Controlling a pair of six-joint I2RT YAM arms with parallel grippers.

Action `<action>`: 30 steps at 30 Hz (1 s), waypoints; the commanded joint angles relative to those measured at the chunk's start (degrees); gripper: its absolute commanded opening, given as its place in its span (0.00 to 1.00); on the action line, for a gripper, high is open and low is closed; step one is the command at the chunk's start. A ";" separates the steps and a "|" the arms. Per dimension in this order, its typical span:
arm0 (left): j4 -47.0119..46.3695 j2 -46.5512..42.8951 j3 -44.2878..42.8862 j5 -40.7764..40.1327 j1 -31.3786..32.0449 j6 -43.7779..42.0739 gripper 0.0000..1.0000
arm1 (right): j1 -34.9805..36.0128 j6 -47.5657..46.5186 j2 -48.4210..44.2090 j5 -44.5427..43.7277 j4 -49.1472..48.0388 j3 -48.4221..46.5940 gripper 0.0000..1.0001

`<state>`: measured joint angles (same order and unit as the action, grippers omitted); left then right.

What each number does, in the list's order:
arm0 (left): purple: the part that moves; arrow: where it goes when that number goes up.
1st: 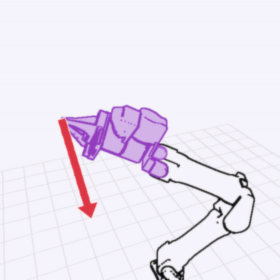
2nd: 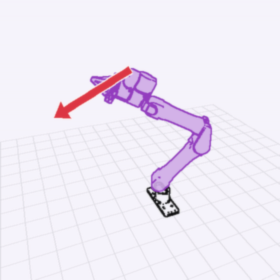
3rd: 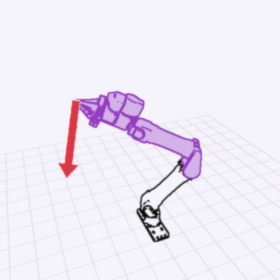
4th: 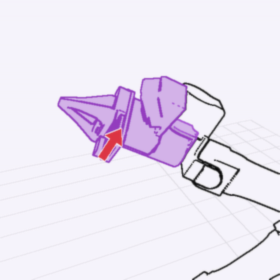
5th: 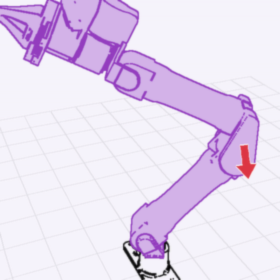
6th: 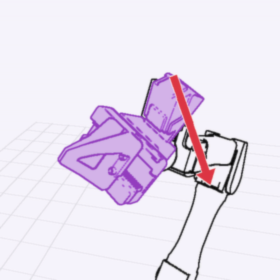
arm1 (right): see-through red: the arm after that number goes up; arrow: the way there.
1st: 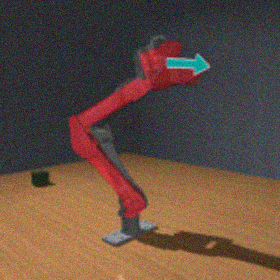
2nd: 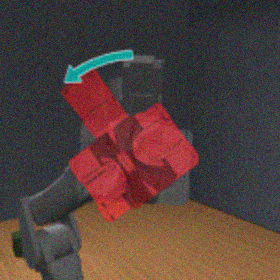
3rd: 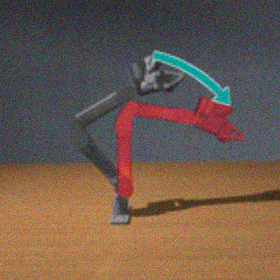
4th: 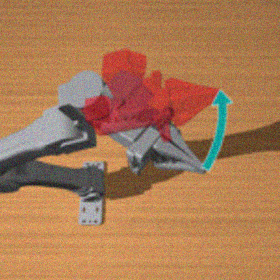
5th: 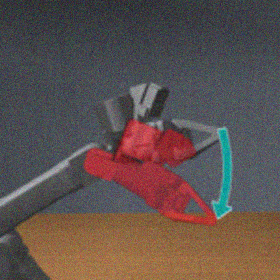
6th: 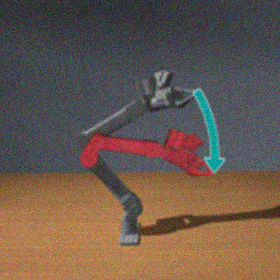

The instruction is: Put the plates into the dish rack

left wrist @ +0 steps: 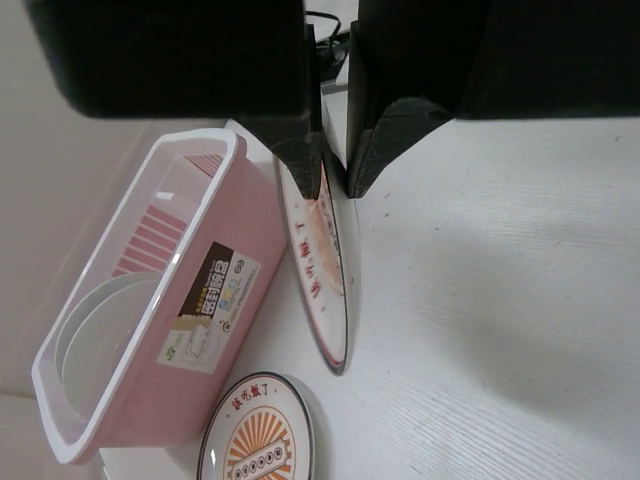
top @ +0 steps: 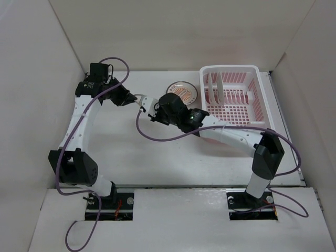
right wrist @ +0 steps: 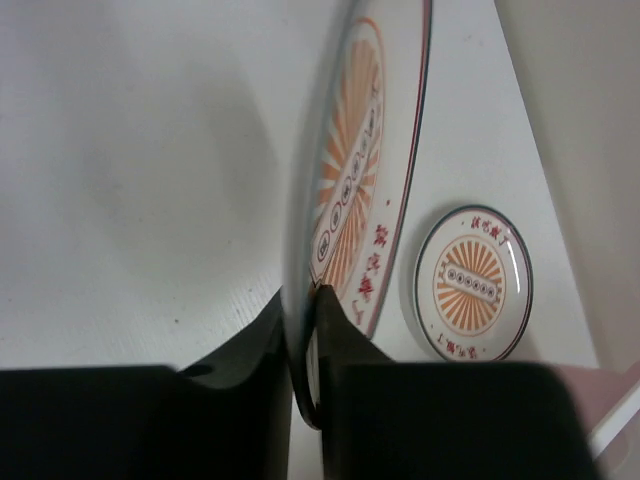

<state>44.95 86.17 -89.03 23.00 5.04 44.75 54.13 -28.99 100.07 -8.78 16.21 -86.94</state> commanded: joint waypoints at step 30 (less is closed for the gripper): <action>-24.20 -12.08 23.03 -3.76 -5.65 -8.45 1.00 | -43.56 26.09 -23.35 17.02 -2.94 -1.92 0.00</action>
<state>24.73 75.96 -66.52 20.49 -0.49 39.20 14.85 -5.45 77.71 -0.86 17.45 -88.95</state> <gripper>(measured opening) 0.997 0.132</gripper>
